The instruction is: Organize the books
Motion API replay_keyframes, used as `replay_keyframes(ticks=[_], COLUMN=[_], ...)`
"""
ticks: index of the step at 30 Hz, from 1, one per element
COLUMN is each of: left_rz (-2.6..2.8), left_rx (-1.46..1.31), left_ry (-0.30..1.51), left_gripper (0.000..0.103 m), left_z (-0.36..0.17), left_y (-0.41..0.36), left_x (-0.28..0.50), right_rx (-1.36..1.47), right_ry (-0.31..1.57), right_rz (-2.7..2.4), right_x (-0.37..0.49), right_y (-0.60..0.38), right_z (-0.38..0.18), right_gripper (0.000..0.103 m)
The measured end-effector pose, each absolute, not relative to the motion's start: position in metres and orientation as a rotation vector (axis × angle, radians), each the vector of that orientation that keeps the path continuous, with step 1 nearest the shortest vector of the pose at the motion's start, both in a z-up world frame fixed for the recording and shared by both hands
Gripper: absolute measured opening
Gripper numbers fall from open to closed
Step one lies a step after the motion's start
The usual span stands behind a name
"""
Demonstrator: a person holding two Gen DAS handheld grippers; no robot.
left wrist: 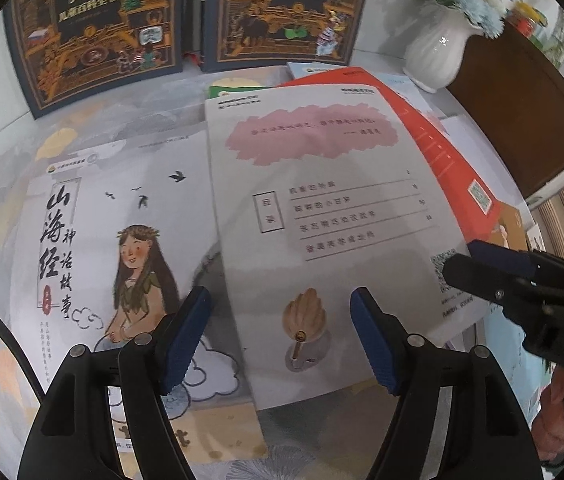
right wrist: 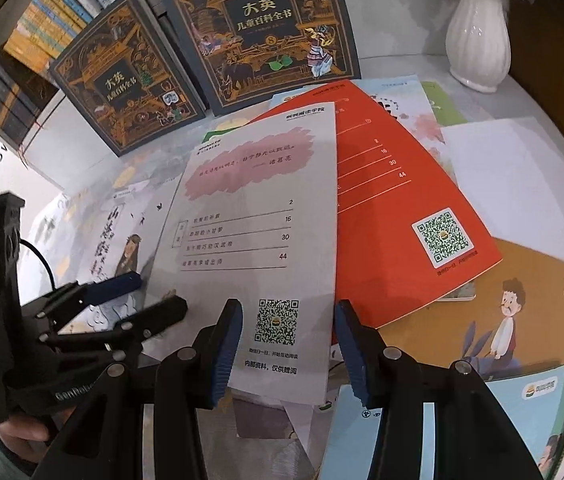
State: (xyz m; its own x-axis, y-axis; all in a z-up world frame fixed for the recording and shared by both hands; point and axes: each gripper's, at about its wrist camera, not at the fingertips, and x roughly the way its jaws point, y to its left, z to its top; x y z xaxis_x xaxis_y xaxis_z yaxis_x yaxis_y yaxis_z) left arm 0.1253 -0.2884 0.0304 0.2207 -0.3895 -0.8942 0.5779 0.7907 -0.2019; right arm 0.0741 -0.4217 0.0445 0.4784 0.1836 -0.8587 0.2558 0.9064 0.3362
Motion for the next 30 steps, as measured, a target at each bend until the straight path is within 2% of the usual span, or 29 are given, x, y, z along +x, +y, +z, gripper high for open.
replay_keyframes(ticks=[6, 10, 17, 21, 23, 29, 30], left_rz=[-0.685, -0.699, -0.701, -0.718, -0.728, -0.733, -0.738], left_rx=[0.188, 0.155, 0.097, -0.033, -0.076, -0.099, -0.105], left_ry=[1.168, 1.179, 1.192, 1.229, 1.240, 1.244, 1.249], left_gripper=[0.070, 0.070, 0.070, 0.070, 0.070, 0.070, 0.070], left_z=[0.031, 0.032, 0.033, 0.030, 0.029, 0.028, 0.030], left_y=[-0.288, -0.285, -0.278, -0.268, -0.265, -0.261, -0.260], left_x=[0.125, 0.127, 0.132, 0.142, 0.144, 0.145, 0.145], right_rx=[0.448, 0.541, 0.670, 0.682, 0.689, 0.616, 0.612], right_ry=[1.064, 1.026, 0.860, 0.885, 0.904, 0.917, 0.918], right_rz=[-0.056, -0.027, 0.148, 0.161, 0.162, 0.087, 0.083], right_x=[0.074, 0.070, 0.070, 0.085, 0.092, 0.098, 0.096], right_y=[-0.421, -0.430, -0.424, -0.412, -0.407, -0.405, -0.408], right_z=[0.048, 0.056, 0.093, 0.069, 0.056, 0.051, 0.049], right_gripper=[0.047, 0.047, 0.049, 0.049, 0.045, 0.010, 0.009])
